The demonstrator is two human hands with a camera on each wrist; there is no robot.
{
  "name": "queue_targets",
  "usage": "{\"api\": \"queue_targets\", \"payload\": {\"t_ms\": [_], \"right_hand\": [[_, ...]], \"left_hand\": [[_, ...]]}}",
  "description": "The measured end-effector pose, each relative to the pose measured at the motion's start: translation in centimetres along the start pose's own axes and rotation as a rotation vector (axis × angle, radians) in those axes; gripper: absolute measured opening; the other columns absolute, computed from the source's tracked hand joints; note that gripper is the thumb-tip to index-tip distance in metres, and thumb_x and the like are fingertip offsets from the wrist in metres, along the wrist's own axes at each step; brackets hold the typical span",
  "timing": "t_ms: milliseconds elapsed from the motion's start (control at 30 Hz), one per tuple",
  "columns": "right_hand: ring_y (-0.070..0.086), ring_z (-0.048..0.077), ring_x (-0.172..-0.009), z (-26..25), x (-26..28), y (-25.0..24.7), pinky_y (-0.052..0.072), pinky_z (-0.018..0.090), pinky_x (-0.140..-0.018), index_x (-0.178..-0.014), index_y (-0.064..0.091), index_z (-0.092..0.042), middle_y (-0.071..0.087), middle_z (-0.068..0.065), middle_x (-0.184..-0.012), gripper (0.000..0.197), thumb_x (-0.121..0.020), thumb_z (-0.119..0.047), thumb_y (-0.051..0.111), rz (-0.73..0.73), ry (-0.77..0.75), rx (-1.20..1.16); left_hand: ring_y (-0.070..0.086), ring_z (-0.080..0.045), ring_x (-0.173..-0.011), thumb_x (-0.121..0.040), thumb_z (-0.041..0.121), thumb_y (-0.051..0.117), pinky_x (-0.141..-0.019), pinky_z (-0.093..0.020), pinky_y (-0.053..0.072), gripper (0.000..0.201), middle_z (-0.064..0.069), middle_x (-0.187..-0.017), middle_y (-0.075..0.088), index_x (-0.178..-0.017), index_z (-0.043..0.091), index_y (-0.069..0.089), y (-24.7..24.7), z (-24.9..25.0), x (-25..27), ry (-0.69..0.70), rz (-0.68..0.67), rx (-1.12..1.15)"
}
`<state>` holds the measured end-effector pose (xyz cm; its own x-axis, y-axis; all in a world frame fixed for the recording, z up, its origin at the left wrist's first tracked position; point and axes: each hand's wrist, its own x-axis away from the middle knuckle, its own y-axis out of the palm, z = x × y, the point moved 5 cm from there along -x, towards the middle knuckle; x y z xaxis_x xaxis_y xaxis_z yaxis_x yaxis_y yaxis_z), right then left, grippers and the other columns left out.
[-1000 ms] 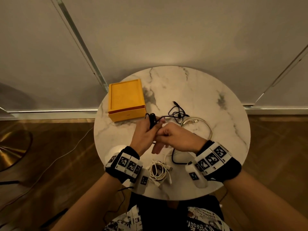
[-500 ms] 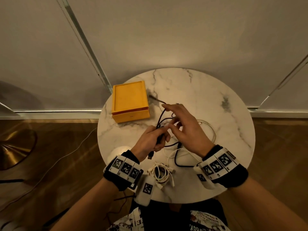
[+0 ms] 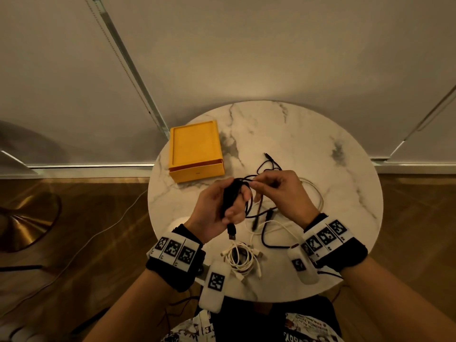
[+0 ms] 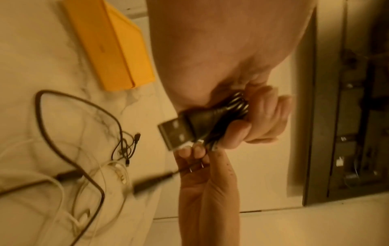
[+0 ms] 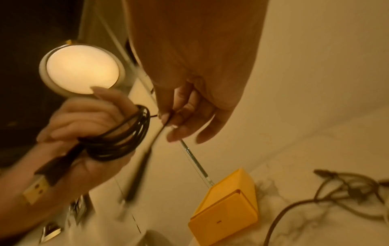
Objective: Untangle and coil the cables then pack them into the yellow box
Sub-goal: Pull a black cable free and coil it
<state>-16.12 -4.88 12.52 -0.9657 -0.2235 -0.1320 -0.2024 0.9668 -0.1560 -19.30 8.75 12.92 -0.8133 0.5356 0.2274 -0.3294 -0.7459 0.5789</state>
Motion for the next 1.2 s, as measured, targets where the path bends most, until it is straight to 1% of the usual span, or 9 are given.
{"api": "queue_targets", "payload": {"t_ms": [200,333,433,533,733,833,967,1100,1200], "right_hand": [[0.049,0.012,-0.042,1.2,1.1,1.4,0.042,0.022,-0.042,-0.088,0.07,0.0,0.055,0.021,-0.058,0.013,-0.092,0.0,0.058,-0.074,0.13,-0.088],[0.057,0.008,-0.048,2.4,2.5,3.2,0.049,0.026,-0.043,-0.071,0.053,-0.011,0.056,-0.003,-0.055,0.03,-0.092,0.01,0.049,-0.176,0.317,-0.161],[0.055,0.016,-0.053,2.8,3.2,3.9,0.049,0.032,-0.047,-0.088,0.059,-0.002,0.059,0.001,-0.063,0.016,-0.09,0.009,0.049,-0.212,0.47,-0.363],[0.047,0.017,-0.051,2.7,3.6,4.1,0.046,0.029,-0.047,-0.105,0.06,0.001,0.056,0.007,-0.067,0.02,-0.089,0.008,0.051,-0.281,0.601,-0.503],[0.057,0.021,-0.048,1.3,3.4,3.5,0.044,0.025,-0.045,-0.109,0.063,0.006,0.063,0.014,-0.065,0.021,-0.095,-0.004,0.051,-0.334,0.537,-0.282],[0.057,0.02,-0.044,0.4,3.1,3.9,0.037,0.026,-0.043,-0.113,0.059,0.008,0.067,0.017,-0.068,0.027,-0.099,-0.011,0.047,-0.434,0.441,-0.063],[0.052,0.019,-0.038,-0.2,2.9,4.2,0.032,0.025,-0.042,-0.112,0.057,0.01,0.066,0.014,-0.061,0.029,-0.1,-0.012,0.042,-0.536,0.439,0.044],[0.047,0.02,-0.037,-1.5,2.1,3.5,0.034,0.02,-0.04,-0.097,0.064,0.011,0.062,0.016,-0.055,0.027,-0.095,-0.008,0.045,-0.529,0.451,0.09],[0.04,0.02,-0.034,-2.1,1.5,3.2,0.034,0.021,-0.039,-0.078,0.065,0.005,0.054,0.011,-0.044,0.031,-0.094,-0.009,0.043,-0.449,0.429,0.085]], "left_hand": [[0.047,-0.015,-0.044,-0.101,0.028,0.024,-0.052,-0.024,0.041,0.047,-0.005,-0.057,0.054,-0.097,-0.004,0.057,0.5,0.2,-0.2,0.107,0.073,0.03],[0.061,-0.016,-0.06,-0.103,0.027,0.022,-0.063,-0.024,0.05,0.048,-0.006,-0.071,0.065,-0.11,-0.005,0.057,0.7,0.2,-1.1,0.121,0.087,-0.059],[0.067,-0.02,-0.072,-0.104,0.025,0.025,-0.072,-0.027,0.053,0.044,-0.009,-0.081,0.07,-0.113,-0.004,0.057,0.2,0.4,-1.2,0.195,0.145,-0.159],[0.068,-0.031,-0.092,-0.105,0.02,0.032,-0.089,-0.043,0.052,0.037,-0.017,-0.099,0.071,-0.119,-0.001,0.058,-0.7,1.1,-1.1,0.311,0.22,-0.41],[0.068,-0.027,-0.099,-0.101,0.023,0.037,-0.093,-0.041,0.051,0.039,-0.014,-0.123,0.063,-0.099,0.003,0.071,-1.0,1.5,-0.6,0.402,0.261,-0.731],[0.068,-0.026,-0.1,-0.104,0.021,0.034,-0.092,-0.047,0.051,0.035,-0.014,-0.117,0.067,-0.104,0.012,0.068,-1.1,1.5,-0.5,0.449,0.333,-0.686],[0.07,-0.025,-0.097,-0.106,0.018,0.031,-0.083,-0.029,0.053,0.031,-0.017,-0.105,0.07,-0.123,0.007,0.055,-1.1,2.0,-0.9,0.432,0.383,-0.523],[0.065,0.005,-0.082,-0.104,0.025,0.037,-0.077,-0.024,0.052,0.027,-0.006,-0.1,0.071,-0.114,0.028,0.061,-0.5,2.3,-1.3,0.477,0.322,-1.03],[0.063,-0.006,-0.073,-0.102,0.038,0.032,-0.067,-0.028,0.048,0.043,-0.001,-0.08,0.066,-0.125,0.015,0.061,-0.6,1.8,-1.7,0.491,0.24,-1.284]]}}
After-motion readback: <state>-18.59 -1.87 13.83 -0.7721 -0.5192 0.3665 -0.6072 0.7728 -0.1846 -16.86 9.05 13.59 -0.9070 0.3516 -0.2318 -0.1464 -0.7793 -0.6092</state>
